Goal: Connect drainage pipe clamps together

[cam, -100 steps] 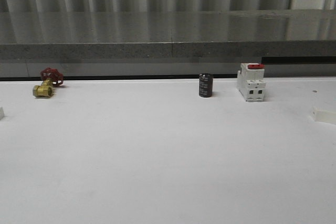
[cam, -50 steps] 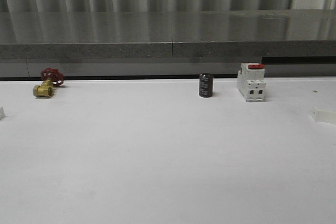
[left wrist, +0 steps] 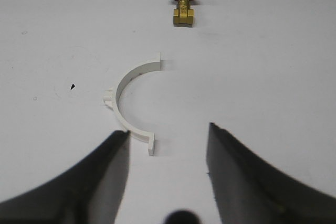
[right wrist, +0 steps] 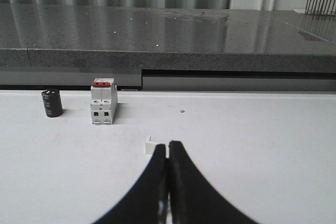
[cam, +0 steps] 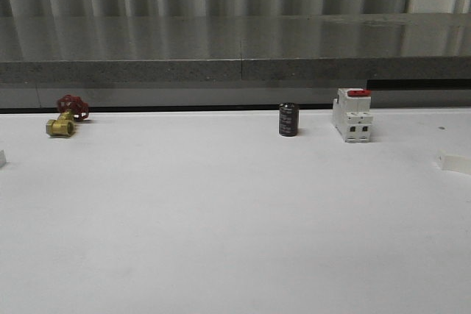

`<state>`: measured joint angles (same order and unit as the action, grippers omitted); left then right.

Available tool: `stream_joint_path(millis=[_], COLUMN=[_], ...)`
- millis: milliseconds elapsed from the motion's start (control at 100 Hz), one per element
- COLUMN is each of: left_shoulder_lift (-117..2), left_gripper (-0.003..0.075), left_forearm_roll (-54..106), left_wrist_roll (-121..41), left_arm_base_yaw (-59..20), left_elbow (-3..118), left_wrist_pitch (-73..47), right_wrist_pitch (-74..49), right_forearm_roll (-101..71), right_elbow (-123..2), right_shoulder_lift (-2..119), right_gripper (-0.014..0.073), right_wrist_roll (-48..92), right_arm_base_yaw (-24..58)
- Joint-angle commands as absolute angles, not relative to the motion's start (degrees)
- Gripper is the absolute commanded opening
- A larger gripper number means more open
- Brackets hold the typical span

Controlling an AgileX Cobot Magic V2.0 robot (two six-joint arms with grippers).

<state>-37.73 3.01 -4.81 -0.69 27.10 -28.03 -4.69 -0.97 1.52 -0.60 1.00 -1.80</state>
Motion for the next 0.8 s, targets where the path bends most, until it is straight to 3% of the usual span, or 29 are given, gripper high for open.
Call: stream_joint_path(millis=[0, 450, 790], left_shoulder_lift=[-42.35, -71.62, -90.37], left_gripper=[0.048, 0.0472, 0.0472], left_forearm_roll=[3.55, 3.55, 2.51], left_wrist_roll=[-4.82, 0.0, 0.0], left_arm_base_yaw=[-0.75, 3.56, 8.5], left_elbow=[30.62, 49.66, 64.6], left_wrist_pitch=[-22.42, -31.61, -46.0], right_wrist_pitch=[-0.38, -0.38, -0.38], right_forearm_roll=[-1.0, -1.0, -1.0], right_elbow=[0.61, 0.61, 0.61], right_shoulder_lift=[-1.7, -1.7, -1.7], right_gripper=[-0.0066, -0.0066, -0.0066], right_wrist_roll=[1.42, 1.42, 1.42], right_arm_base_yaw=[-2.13, -2.13, -2.13])
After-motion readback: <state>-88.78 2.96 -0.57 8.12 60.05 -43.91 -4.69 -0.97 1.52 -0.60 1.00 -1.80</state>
